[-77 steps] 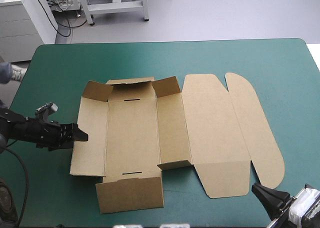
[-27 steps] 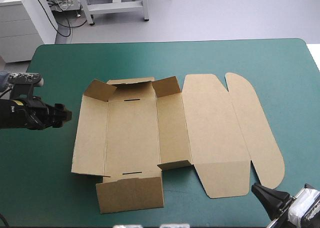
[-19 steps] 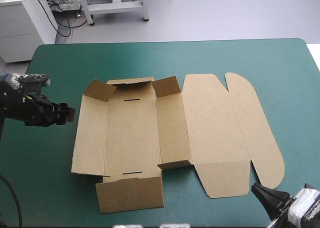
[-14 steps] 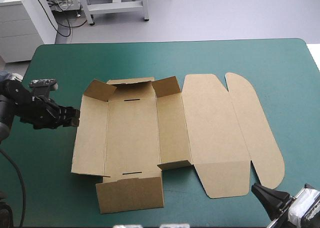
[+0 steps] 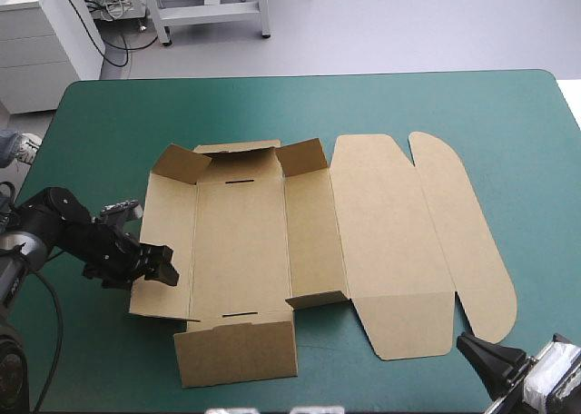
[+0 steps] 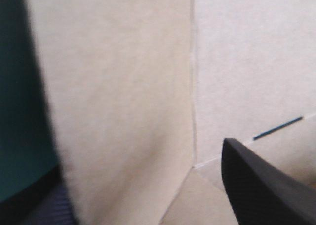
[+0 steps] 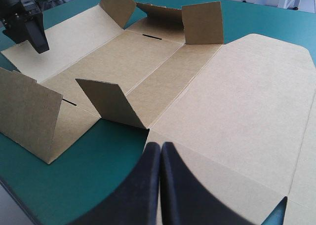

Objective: Fold the box

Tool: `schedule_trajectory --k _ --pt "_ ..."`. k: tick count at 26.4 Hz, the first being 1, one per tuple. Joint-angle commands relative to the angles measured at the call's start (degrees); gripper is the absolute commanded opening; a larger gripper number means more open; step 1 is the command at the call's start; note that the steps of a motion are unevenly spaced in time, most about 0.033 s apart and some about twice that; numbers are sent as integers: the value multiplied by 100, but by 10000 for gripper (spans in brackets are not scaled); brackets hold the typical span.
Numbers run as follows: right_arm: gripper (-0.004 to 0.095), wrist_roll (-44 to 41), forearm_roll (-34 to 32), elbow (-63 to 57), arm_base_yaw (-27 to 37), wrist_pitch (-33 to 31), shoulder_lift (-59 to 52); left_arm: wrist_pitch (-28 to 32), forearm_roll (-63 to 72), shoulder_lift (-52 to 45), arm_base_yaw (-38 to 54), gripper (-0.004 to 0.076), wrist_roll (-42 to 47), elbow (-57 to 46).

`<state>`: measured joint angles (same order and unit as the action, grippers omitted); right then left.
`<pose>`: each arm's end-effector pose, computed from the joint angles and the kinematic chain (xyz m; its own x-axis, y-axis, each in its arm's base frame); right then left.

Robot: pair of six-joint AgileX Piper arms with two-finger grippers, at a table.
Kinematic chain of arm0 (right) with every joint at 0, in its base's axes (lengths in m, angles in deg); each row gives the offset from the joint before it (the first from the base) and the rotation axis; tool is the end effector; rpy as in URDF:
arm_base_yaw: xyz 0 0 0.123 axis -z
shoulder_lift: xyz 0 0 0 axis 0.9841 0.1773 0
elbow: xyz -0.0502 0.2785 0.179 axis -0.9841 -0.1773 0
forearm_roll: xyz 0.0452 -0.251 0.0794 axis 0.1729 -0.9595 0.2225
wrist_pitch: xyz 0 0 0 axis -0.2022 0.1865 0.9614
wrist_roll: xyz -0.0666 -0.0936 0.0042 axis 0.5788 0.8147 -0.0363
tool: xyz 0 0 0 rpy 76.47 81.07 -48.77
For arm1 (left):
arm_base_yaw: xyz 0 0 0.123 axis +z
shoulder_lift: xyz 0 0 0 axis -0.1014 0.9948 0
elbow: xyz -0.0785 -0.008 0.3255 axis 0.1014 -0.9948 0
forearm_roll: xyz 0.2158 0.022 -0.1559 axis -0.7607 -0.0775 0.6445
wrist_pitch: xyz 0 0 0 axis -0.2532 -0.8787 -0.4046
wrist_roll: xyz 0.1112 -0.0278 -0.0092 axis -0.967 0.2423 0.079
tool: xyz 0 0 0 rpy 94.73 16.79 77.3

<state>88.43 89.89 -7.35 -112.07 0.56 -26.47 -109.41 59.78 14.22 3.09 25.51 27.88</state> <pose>-0.0132 0.0076 0.2890 -0.2081 -0.1104 -0.9719 -0.6234 0.7806 0.0448 0.2493 -0.0119 0.2545 -0.9979 0.0522 -0.0388 0.0639 0.8960 -0.4394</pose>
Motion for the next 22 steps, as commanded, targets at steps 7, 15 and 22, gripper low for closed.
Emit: schedule_trajectory --k 7,15,22 --pt "-16 39 47 129 38 436 -13 94 1333 -161 -10 428 -610 -11" --pt "-16 39 12 129 38 436 -13 7 999 -161 -10 8 -610 -11" --pt "-16 39 -17 129 38 447 -13 26 187 -161 -21 -8 -634 445"
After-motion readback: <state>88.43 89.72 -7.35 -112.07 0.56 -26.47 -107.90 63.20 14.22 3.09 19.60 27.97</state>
